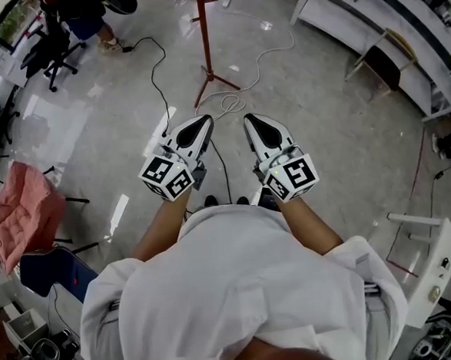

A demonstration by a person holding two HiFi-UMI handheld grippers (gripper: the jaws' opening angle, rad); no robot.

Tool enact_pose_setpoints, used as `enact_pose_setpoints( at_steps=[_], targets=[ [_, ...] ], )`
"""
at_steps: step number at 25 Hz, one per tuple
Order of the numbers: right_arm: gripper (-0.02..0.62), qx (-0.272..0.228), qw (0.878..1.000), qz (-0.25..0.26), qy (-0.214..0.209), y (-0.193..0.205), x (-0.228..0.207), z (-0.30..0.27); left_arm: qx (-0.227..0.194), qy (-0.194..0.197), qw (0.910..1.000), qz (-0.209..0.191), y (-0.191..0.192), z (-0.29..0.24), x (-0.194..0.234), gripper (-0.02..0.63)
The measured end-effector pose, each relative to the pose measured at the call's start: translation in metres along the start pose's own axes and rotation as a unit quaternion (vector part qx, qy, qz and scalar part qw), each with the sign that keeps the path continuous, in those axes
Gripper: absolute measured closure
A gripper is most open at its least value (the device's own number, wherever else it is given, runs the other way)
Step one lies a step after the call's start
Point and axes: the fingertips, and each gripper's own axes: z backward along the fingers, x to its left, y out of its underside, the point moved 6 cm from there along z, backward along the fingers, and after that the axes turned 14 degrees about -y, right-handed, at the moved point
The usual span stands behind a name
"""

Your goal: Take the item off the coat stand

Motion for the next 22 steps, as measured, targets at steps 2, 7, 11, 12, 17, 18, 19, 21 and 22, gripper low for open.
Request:
enact_pose_setpoints(
  at_steps=[2,7,11,12,17,18,19,21,22],
  targets=[
    [0.571,-0.017,1.000,0.000,0.003,-0.002,-0.001,0.007,0.009,0.001,1.0000,0.004,0.004,0.000,-0.003,0.594],
    [0.571,-0.037,0.999,-0.028,0.003,0.001,-0.014,0.022,0.017,0.001,0.9999,0.001,0.006,-0.009,-0.012,0.594],
    [0.569,-0.031,0.999,-0.039,-0.008,0.005,-0.021,0.030,0.022,0.000,0.9997,-0.008,0.009,-0.016,-0.024,0.594],
    [0.570,-0.031,0.999,-0.041,-0.011,0.006,-0.022,0.034,0.023,0.000,0.9997,-0.010,0.012,-0.017,-0.028,0.594],
    [0.569,-0.029,0.998,-0.047,-0.024,0.015,-0.030,0.049,0.033,-0.007,0.9993,-0.015,0.030,-0.021,-0.045,0.594],
    [0.570,-0.027,0.998,-0.051,-0.024,0.018,-0.030,0.051,0.036,-0.009,0.9992,-0.014,0.031,-0.018,-0.045,0.594],
    [0.570,-0.025,0.998,-0.055,-0.024,0.020,-0.029,0.053,0.039,-0.011,0.9991,-0.011,0.032,-0.015,-0.045,0.594],
    [0.570,-0.019,0.998,-0.064,-0.021,0.024,-0.031,0.053,0.045,-0.016,0.9989,-0.005,0.034,-0.011,-0.043,0.594],
    [0.569,-0.017,0.997,-0.069,-0.018,0.026,-0.034,0.052,0.047,-0.018,0.9987,-0.003,0.035,-0.012,-0.041,0.594]
  ],
)
